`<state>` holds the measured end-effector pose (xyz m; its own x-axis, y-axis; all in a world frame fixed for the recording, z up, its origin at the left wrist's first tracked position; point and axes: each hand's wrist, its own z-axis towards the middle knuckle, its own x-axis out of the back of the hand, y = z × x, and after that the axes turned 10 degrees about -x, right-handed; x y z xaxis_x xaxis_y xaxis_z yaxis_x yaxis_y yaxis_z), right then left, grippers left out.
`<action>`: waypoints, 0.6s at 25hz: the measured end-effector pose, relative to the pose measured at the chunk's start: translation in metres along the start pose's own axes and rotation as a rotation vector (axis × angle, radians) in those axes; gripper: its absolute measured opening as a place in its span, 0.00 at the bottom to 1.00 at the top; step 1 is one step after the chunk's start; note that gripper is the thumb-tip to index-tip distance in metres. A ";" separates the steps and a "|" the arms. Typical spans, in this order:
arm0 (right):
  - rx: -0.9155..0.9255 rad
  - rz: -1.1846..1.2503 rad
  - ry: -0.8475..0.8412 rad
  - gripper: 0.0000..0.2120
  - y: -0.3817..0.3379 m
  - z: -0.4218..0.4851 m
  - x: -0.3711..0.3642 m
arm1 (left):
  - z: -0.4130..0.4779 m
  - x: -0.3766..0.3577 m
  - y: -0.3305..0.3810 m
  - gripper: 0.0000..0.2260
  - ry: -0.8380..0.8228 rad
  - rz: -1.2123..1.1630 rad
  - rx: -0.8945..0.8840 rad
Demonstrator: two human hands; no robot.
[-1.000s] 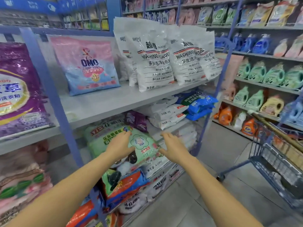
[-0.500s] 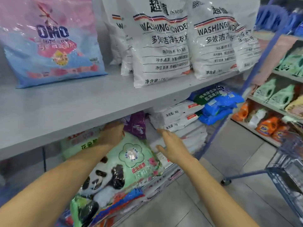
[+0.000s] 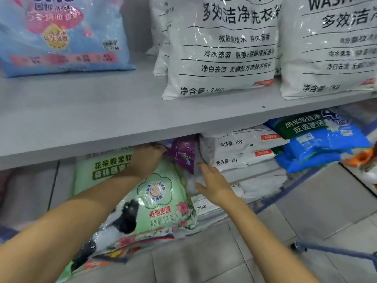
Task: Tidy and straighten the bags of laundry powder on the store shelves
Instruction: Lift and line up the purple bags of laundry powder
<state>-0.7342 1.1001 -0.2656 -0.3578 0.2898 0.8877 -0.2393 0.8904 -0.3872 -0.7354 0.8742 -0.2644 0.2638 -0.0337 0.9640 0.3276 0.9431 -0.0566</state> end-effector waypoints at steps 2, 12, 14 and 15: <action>0.038 0.058 -0.010 0.27 0.009 0.005 0.000 | 0.001 0.015 0.020 0.09 0.103 -0.026 0.004; 0.163 0.628 -0.214 0.16 0.043 -0.001 -0.001 | -0.017 0.088 0.097 0.14 0.484 -0.231 0.181; 0.166 0.783 -0.218 0.14 0.042 -0.012 0.001 | -0.016 0.098 0.108 0.14 0.555 -0.236 0.202; 0.170 0.855 -0.217 0.13 0.043 -0.014 0.001 | -0.015 0.104 0.113 0.14 0.588 -0.254 0.218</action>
<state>-0.7323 1.1440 -0.2776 -0.6333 0.7422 0.2192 0.0629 0.3316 -0.9413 -0.6574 0.9720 -0.1743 0.6724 -0.3793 0.6356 0.2705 0.9252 0.2661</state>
